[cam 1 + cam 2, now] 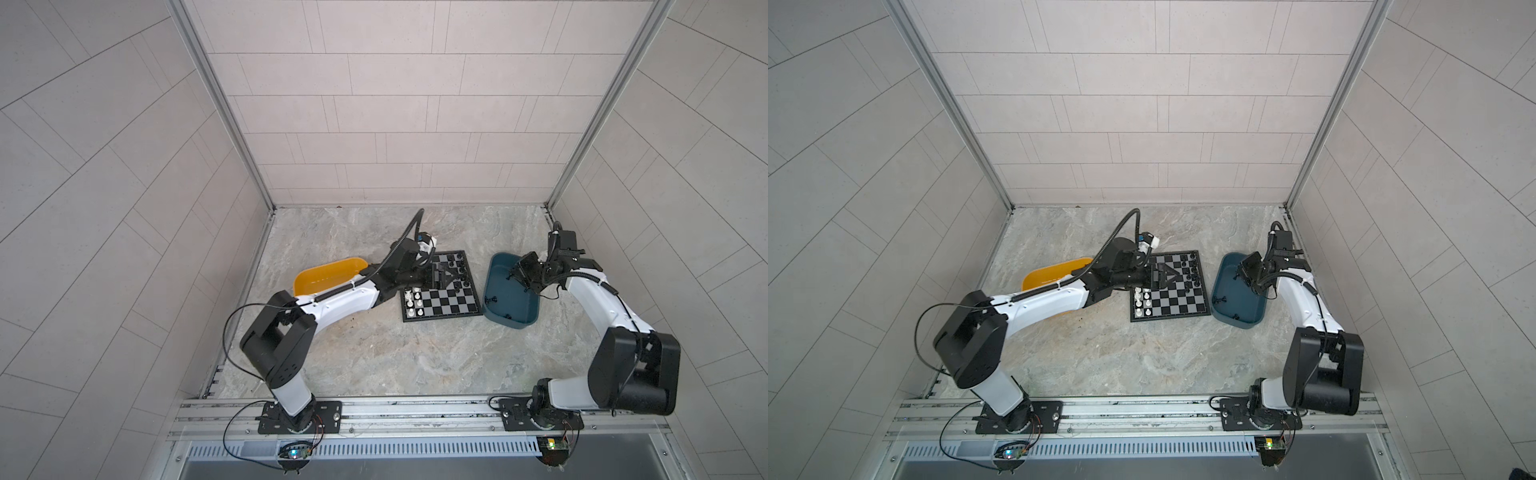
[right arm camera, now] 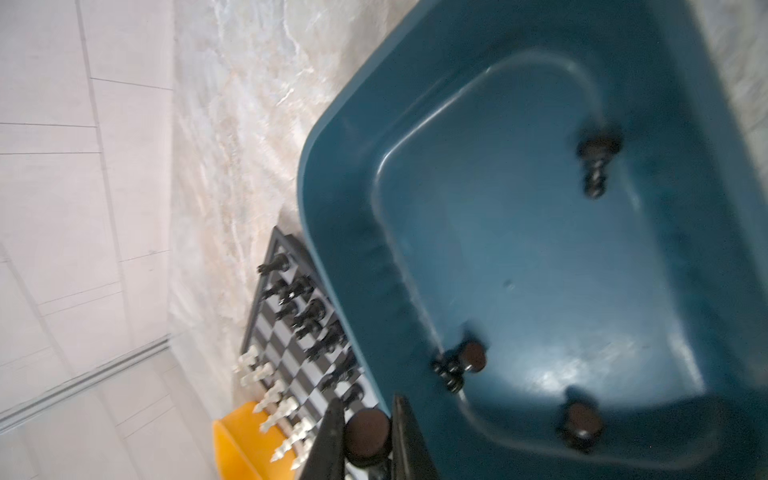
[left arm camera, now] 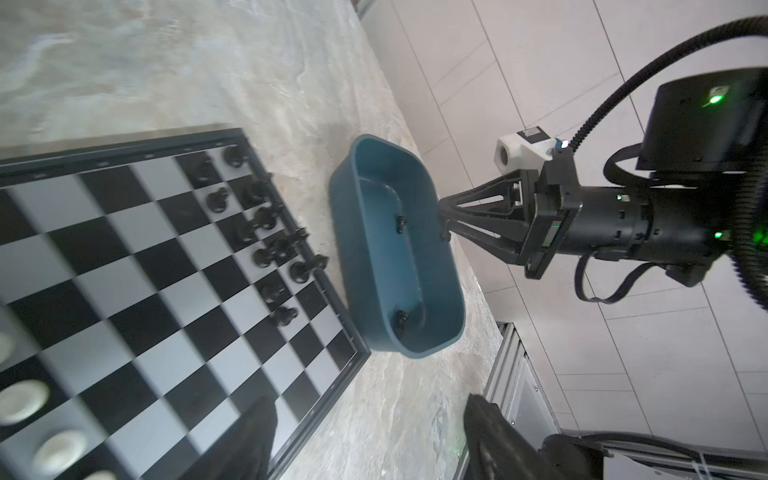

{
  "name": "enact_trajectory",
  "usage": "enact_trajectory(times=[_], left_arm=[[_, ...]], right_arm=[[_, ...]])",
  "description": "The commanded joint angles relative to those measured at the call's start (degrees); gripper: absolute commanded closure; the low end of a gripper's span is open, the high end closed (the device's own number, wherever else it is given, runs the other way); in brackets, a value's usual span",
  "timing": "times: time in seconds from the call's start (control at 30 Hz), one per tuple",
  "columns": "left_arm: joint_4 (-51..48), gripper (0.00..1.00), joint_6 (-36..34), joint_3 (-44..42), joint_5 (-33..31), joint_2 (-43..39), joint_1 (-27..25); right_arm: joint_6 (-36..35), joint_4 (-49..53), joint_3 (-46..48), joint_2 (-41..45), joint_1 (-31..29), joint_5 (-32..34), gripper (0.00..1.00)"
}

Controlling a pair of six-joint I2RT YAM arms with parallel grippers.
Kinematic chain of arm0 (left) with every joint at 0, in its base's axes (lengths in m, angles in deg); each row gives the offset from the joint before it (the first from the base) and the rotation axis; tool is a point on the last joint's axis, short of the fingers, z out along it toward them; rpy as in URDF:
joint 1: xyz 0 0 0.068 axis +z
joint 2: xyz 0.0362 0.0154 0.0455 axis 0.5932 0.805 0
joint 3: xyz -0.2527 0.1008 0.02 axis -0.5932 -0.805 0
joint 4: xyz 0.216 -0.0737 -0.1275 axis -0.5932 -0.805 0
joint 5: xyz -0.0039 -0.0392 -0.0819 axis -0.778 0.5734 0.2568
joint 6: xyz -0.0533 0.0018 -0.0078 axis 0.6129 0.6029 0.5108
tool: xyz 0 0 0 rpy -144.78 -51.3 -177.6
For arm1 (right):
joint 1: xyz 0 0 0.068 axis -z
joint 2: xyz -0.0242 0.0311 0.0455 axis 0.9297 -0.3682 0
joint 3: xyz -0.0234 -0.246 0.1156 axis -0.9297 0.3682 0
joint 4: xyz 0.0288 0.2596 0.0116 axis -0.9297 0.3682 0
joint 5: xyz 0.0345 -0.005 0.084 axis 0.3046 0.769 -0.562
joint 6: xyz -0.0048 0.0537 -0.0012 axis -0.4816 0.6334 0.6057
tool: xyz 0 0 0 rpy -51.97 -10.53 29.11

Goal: Set up the chess pieces on the board

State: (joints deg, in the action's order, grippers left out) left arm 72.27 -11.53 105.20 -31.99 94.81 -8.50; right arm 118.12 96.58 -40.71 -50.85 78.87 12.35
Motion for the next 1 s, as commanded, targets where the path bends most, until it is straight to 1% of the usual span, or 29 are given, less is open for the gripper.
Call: enact_trajectory(times=[0.0,0.07,0.13,0.23,0.4,0.5,0.6,0.7,0.8,0.97], left_arm=[[12.1,0.25,-2.8,3.6,-4.9,4.0,-3.4],[17.3,0.28,-2.2,4.0,-6.0,6.9,-4.9],[21.4,0.30,-1.4,5.5,-5.6,9.9,-6.1],[23.1,0.32,-1.5,8.4,-5.5,13.2,-7.5],[25.3,0.36,0.2,10.3,-7.1,15.8,-8.3],[26.1,0.39,1.0,10.6,-8.0,16.6,-8.2],[26.9,0.44,2.2,10.4,-9.6,17.0,-8.2],[26.6,0.48,2.7,10.9,-9.5,17.5,-8.2],[27.8,0.50,3.7,10.2,-9.4,17.5,-8.2],[29.6,0.55,4.9,9.4,-10.2,17.6,-8.2]], right_arm=[[12.8,-6.6,3.8,5.6,-1.3,-5.7,1.00],[17.7,-10.4,6.8,8.8,-2.4,-6.8,1.00],[21.7,-12.9,9.2,11.7,-3.6,-6.7,1.00],[25.0,-14.5,11.2,14.0,-4.8,-7.0,1.00],[28.4,-17.8,12.9,14.9,-5.9,-8.0,1.00],[29.1,-18.2,12.9,15.2,-6.4,-8.3,1.00],[29.8,-19.0,13.0,15.3,-6.6,-9.1,1.00],[30.7,-19.7,13.5,15.6,-6.7,-9.3,1.00],[31.6,-21.1,14.1,15.5,-6.7,-9.3,1.00],[33.0,-23.5,14.9,15.5,-6.9,-9.6,1.00]])
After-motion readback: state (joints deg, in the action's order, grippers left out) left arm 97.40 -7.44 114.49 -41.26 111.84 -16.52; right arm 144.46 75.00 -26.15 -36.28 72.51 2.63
